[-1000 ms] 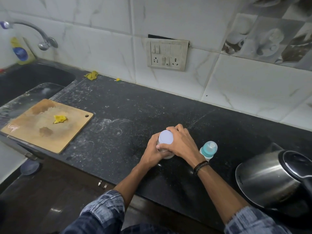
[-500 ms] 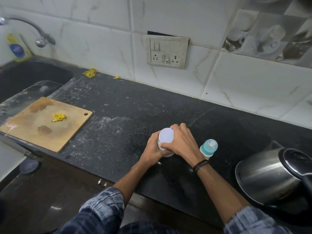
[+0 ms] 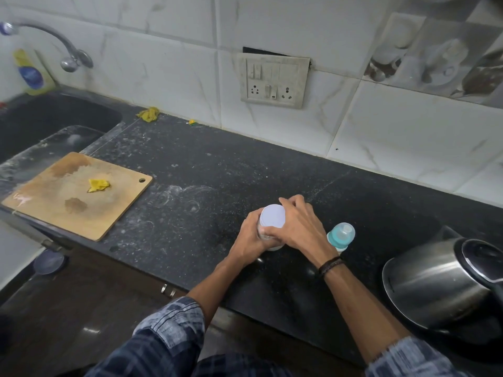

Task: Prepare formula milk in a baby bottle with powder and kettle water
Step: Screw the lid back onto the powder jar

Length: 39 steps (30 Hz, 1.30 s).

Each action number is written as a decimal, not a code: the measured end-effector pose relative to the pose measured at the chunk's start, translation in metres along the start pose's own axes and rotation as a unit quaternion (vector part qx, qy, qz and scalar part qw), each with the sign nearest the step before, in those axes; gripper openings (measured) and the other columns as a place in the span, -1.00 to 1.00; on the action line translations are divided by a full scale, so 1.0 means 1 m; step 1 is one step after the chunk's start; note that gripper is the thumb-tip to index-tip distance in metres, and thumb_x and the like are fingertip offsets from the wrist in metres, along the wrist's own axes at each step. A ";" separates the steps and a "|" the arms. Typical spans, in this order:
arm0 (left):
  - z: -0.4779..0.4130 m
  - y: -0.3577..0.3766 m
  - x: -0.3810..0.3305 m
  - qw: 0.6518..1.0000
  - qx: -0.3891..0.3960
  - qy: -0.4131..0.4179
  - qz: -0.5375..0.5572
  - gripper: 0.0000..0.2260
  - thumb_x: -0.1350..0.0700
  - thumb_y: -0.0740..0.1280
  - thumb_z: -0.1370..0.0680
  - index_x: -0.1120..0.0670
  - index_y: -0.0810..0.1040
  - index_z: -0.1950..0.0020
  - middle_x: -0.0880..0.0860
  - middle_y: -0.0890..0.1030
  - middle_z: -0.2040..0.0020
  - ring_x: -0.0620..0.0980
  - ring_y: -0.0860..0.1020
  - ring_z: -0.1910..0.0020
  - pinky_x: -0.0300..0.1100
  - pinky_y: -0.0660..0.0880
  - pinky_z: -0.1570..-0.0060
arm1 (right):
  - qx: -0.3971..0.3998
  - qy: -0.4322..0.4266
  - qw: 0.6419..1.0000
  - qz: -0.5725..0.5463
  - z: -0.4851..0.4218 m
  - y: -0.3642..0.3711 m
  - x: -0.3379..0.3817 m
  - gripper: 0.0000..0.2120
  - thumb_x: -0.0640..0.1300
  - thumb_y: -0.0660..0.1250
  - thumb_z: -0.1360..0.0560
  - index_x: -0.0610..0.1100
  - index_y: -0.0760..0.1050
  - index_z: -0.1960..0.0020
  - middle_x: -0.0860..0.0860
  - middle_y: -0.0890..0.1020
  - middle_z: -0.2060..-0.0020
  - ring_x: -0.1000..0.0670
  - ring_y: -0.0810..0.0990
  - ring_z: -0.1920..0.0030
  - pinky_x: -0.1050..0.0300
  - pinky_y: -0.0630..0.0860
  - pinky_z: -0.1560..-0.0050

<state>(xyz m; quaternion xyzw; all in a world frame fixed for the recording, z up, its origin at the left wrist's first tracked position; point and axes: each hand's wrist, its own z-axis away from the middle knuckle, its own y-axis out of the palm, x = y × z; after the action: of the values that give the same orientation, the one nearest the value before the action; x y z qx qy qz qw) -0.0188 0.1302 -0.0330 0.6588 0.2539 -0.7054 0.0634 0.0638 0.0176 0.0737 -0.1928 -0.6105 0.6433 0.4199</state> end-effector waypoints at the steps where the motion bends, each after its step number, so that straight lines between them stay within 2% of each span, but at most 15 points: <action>1: 0.000 0.000 0.001 1.000 0.000 0.000 0.002 -0.27 -0.24 0.57 -0.26 -0.34 0.31 -0.35 -0.14 0.41 -0.36 -0.18 0.43 -0.32 -0.27 0.42 -0.18 | 0.008 -0.013 1.000 -0.008 0.001 -0.001 0.000 -0.10 0.25 0.50 -0.45 -0.04 0.20 -0.63 -0.03 0.32 -0.48 -0.12 0.36 -0.42 -0.05 0.47 -0.26; 4: -0.001 0.000 0.002 1.000 -0.001 0.000 0.007 -0.25 -0.22 0.57 -0.24 -0.31 0.33 -0.36 -0.14 0.42 -0.35 -0.16 0.45 -0.32 -0.22 0.46 -0.23 | 0.006 -0.024 1.000 -0.013 0.004 0.000 0.004 -0.20 0.07 0.49 -0.50 -0.03 0.21 -0.63 -0.02 0.37 -0.50 -0.11 0.37 -0.43 -0.03 0.45 -0.27; 9: -0.001 0.000 0.001 1.000 0.003 -0.006 -0.002 -0.31 -0.21 0.58 -0.27 -0.43 0.31 -0.28 -0.24 0.40 -0.32 -0.23 0.43 -0.31 -0.32 0.41 -0.16 | 0.004 0.005 1.000 -0.005 0.006 -0.002 0.007 -0.18 0.19 0.50 -0.48 -0.03 0.23 -0.61 -0.11 0.39 -0.42 -0.16 0.40 -0.40 -0.05 0.46 -0.26; 13: -0.001 -0.001 -0.001 1.000 0.003 -0.009 -0.001 -0.34 -0.23 0.57 -0.26 -0.45 0.31 -0.24 -0.18 0.42 -0.33 -0.20 0.43 -0.30 -0.31 0.42 -0.16 | 0.006 0.026 1.000 0.007 0.007 -0.007 0.003 -0.21 0.19 0.52 -0.46 -0.03 0.29 -0.55 -0.12 0.43 -0.35 -0.17 0.50 -0.30 -0.02 0.47 -0.08; 19: 0.000 0.001 -0.002 1.000 0.005 -0.010 -0.001 -0.25 -0.22 0.57 -0.24 -0.27 0.32 -0.35 -0.10 0.44 -0.33 -0.13 0.46 -0.28 -0.27 0.42 -0.17 | 0.040 -0.039 0.998 0.022 0.003 -0.014 0.007 -0.15 -0.08 0.57 -0.45 0.04 0.23 -0.63 -0.04 0.39 -0.50 -0.14 0.42 -0.43 -0.11 0.48 -0.33; 21: -0.001 0.000 -0.001 1.000 0.006 -0.010 -0.004 -0.26 -0.21 0.57 -0.26 -0.25 0.32 -0.36 -0.11 0.43 -0.33 -0.11 0.46 -0.29 -0.18 0.46 -0.23 | 0.032 -0.034 0.998 0.029 0.002 -0.012 0.009 -0.21 -0.02 0.54 -0.48 0.06 0.26 -0.61 -0.05 0.44 -0.45 -0.14 0.44 -0.39 -0.10 0.50 -0.26; 25: -0.001 -0.001 -0.001 1.000 0.007 -0.013 -0.002 -0.27 -0.23 0.59 -0.28 -0.31 0.32 -0.35 -0.14 0.42 -0.33 -0.11 0.46 -0.31 -0.09 0.50 -0.28 | -0.004 0.000 0.998 0.063 0.002 -0.012 0.009 -0.26 0.26 0.46 -0.50 0.00 0.31 -0.55 -0.12 0.48 -0.37 -0.18 0.50 -0.33 -0.10 0.52 -0.17; 27: -0.001 -0.001 -0.001 1.000 0.006 -0.010 -0.003 -0.30 -0.21 0.60 -0.27 -0.38 0.33 -0.31 -0.13 0.43 -0.33 -0.12 0.47 -0.30 -0.10 0.50 -0.27 | 0.000 -0.002 0.997 0.071 -0.002 -0.014 0.010 -0.23 0.24 0.50 -0.47 -0.01 0.31 -0.56 -0.13 0.48 -0.37 -0.19 0.49 -0.34 -0.11 0.52 -0.17; 29: -0.001 -0.001 -0.002 1.000 0.006 -0.006 0.002 -0.33 -0.21 0.60 -0.26 -0.44 0.33 -0.24 -0.14 0.44 -0.31 -0.14 0.48 -0.28 -0.15 0.49 -0.23 | 0.024 -0.018 0.997 0.068 -0.005 -0.016 0.013 -0.21 0.12 0.56 -0.45 0.03 0.29 -0.58 -0.10 0.48 -0.37 -0.18 0.49 -0.35 -0.12 0.51 -0.18; 31: -0.001 -0.001 -0.003 1.000 0.005 -0.005 0.005 -0.34 -0.21 0.60 -0.24 -0.48 0.33 -0.21 -0.13 0.45 -0.31 -0.14 0.50 -0.26 -0.16 0.51 -0.22 | 0.035 -0.022 0.996 0.073 -0.007 -0.016 0.018 -0.25 0.07 0.57 -0.44 0.04 0.34 -0.55 -0.08 0.54 -0.34 -0.17 0.52 -0.32 -0.12 0.51 -0.16; 34: 0.000 -0.003 -0.005 1.000 0.007 0.003 0.003 -0.35 -0.21 0.60 -0.25 -0.60 0.32 -0.17 -0.12 0.46 -0.32 -0.13 0.51 -0.28 -0.15 0.52 -0.22 | -0.007 -0.006 0.996 0.090 -0.008 -0.012 0.018 -0.36 0.25 0.47 -0.49 -0.04 0.43 -0.43 -0.12 0.60 -0.23 -0.19 0.59 -0.21 -0.06 0.48 -0.02; 37: -0.001 -0.004 -0.005 1.000 0.009 0.001 0.000 -0.32 -0.19 0.62 -0.26 -0.47 0.34 -0.25 -0.10 0.45 -0.34 -0.12 0.50 -0.30 -0.06 0.53 -0.28 | -0.052 0.008 0.994 0.094 -0.009 -0.013 0.013 -0.33 0.34 0.39 -0.52 -0.11 0.42 -0.42 -0.16 0.65 -0.21 -0.23 0.64 -0.16 -0.04 0.45 0.06; 39: -0.001 -0.003 -0.004 1.000 0.010 -0.006 0.004 -0.28 -0.17 0.62 -0.26 -0.30 0.37 -0.34 -0.07 0.46 -0.35 -0.08 0.51 -0.31 0.03 0.54 -0.31 | -0.030 -0.011 0.997 0.076 -0.011 -0.017 0.012 -0.27 0.29 0.45 -0.50 -0.06 0.36 -0.52 -0.15 0.60 -0.30 -0.22 0.60 -0.25 -0.09 0.52 -0.08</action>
<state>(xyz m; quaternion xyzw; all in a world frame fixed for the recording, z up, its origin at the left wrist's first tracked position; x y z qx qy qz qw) -0.0187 0.1323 -0.0278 0.6563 0.2436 -0.7115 0.0613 0.0704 0.0316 0.0905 -0.2434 -0.6176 0.6571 0.3571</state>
